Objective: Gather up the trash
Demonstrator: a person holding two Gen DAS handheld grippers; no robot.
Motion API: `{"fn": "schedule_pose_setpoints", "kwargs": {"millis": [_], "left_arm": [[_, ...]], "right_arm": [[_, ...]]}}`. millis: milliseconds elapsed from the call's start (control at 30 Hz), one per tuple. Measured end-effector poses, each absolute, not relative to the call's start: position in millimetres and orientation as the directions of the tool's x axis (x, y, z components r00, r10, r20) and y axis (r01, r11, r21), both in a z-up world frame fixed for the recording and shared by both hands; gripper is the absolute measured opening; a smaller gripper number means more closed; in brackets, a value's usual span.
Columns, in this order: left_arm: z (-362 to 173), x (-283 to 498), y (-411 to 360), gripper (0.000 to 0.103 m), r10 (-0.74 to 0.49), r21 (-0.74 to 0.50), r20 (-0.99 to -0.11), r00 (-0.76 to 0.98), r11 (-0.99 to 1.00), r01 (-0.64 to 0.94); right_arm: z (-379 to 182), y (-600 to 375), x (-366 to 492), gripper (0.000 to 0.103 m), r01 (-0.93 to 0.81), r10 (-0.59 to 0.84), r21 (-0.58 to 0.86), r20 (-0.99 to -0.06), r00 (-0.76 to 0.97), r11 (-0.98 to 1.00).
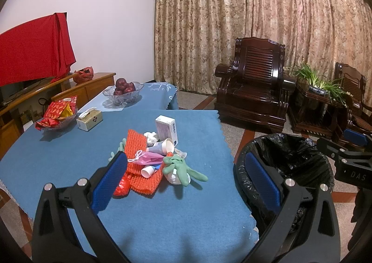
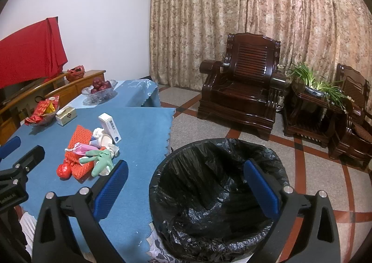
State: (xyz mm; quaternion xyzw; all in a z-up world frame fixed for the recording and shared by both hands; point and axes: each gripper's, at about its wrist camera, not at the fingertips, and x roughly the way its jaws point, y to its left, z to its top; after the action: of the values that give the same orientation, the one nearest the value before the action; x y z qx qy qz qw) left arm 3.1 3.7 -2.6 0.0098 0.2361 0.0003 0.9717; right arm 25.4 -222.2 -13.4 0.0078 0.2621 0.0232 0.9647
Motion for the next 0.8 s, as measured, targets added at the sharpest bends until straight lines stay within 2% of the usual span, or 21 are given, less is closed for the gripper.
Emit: {"fn": "schedule_pose_setpoints", "kwargs": {"millis": [800], "left_arm": [[-7.4, 14.5, 21.4, 0.098, 0.018, 0.019, -0.469, 0.883, 1.000, -0.010]], "right_arm": [[-13.9, -215.5, 32.9, 0.097, -0.049, 0.056, 0.027, -0.521, 0.852, 0.998]]}}
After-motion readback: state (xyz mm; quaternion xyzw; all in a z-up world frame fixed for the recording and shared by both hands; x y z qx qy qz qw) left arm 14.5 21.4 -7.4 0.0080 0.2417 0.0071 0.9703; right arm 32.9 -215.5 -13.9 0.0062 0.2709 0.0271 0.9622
